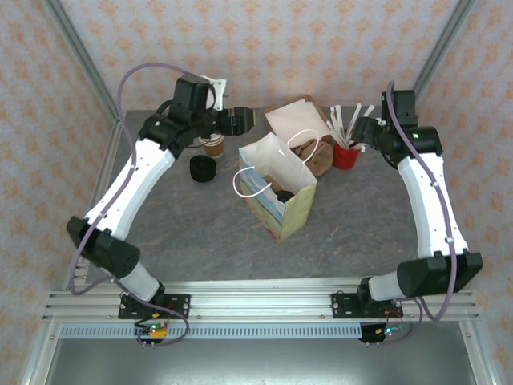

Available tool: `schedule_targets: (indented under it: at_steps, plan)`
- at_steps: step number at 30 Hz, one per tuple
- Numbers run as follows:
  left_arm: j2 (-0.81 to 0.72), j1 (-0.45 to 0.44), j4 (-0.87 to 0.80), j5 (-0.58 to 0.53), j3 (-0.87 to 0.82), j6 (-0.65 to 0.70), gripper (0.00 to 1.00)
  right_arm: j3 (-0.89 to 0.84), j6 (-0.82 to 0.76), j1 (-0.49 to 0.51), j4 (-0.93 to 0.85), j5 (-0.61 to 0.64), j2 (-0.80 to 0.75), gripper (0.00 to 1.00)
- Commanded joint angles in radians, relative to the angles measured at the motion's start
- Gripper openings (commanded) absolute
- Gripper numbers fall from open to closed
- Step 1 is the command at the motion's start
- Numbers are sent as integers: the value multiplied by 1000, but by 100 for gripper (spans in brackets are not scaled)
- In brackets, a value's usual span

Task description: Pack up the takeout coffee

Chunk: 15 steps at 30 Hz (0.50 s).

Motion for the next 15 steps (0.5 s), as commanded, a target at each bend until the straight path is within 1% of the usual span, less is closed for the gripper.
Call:
schedule_targets:
  at_steps: [1,5,7,11,15]
  plan:
    - [-114,-7,107,-44,-83,-77,78,17,7,-42,39,-12,90,74]
    - [-169,-9,98,-48,-135,-78,78,89,-5,-52,41,-102,195,62]
    - [-187,-9,87,-62,-149,-72,78,128,-21,-49,49,-172,236,57]
    - [-210,-8,78,-80,-166,-65,78,171,-52,-25,51,-173,282,53]
    - [-215,-8,76,-83,-171,-63,77,212,-76,6,37,-190,330,51]
